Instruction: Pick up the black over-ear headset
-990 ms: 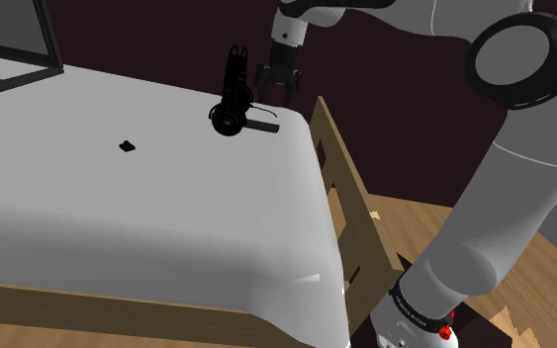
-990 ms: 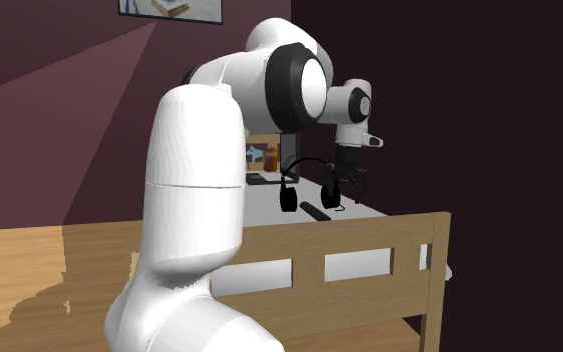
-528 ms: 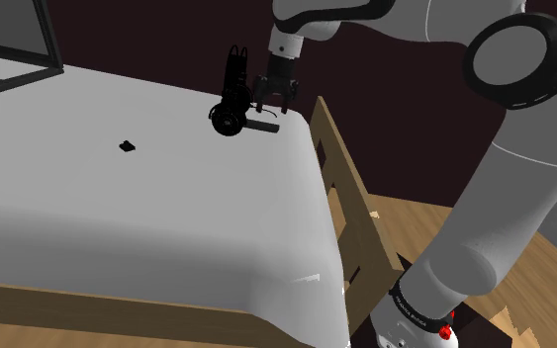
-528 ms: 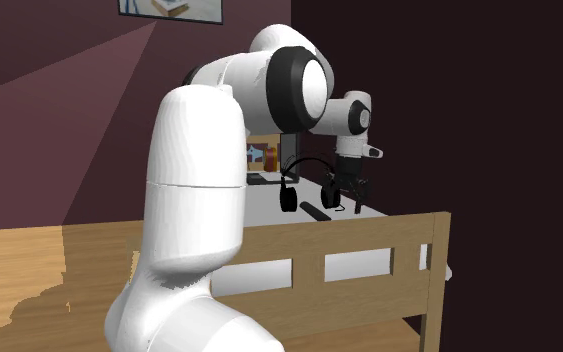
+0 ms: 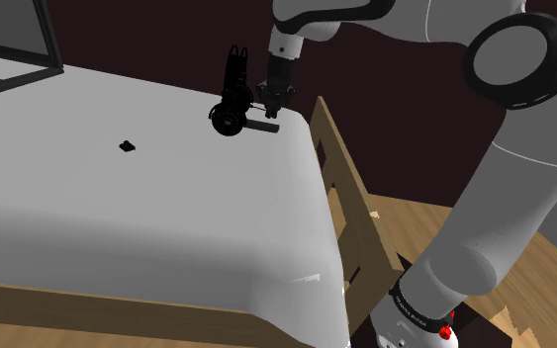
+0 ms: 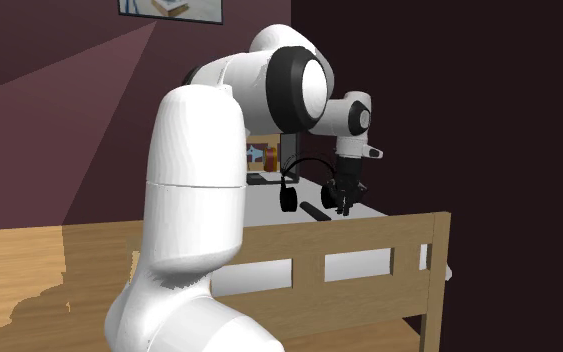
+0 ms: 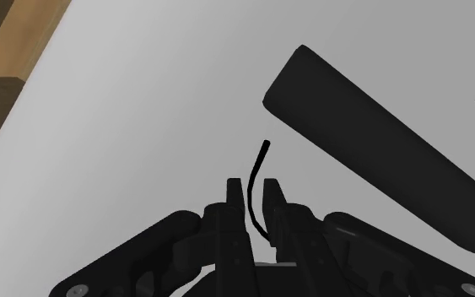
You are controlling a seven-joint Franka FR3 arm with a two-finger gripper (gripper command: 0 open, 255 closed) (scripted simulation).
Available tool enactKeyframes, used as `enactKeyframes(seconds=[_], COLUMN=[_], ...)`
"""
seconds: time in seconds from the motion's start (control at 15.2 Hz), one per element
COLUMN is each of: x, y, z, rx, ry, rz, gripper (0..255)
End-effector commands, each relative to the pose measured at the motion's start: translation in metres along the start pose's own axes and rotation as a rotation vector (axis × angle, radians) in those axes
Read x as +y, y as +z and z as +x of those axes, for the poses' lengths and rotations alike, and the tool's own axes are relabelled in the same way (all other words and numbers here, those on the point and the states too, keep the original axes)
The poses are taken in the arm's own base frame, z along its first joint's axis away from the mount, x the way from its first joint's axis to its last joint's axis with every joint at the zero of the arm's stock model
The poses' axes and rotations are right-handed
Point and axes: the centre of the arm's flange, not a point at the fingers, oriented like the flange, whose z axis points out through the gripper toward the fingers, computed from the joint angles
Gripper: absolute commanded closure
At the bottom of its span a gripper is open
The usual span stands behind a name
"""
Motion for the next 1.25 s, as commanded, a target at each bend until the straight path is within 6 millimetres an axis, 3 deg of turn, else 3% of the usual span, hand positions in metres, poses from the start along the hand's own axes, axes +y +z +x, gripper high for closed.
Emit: enactKeyframes(seconds=[0.0,1.06,1.19], x=[0.000,-0.005,-0.005], y=[0.000,-0.079,-0.079], z=[0.000,-0.005,-0.005], rx=[0.000,0.000,0.000], ry=[0.000,0.000,0.000], rz=[0.000,0.000,0.000], gripper=[255,255,255])
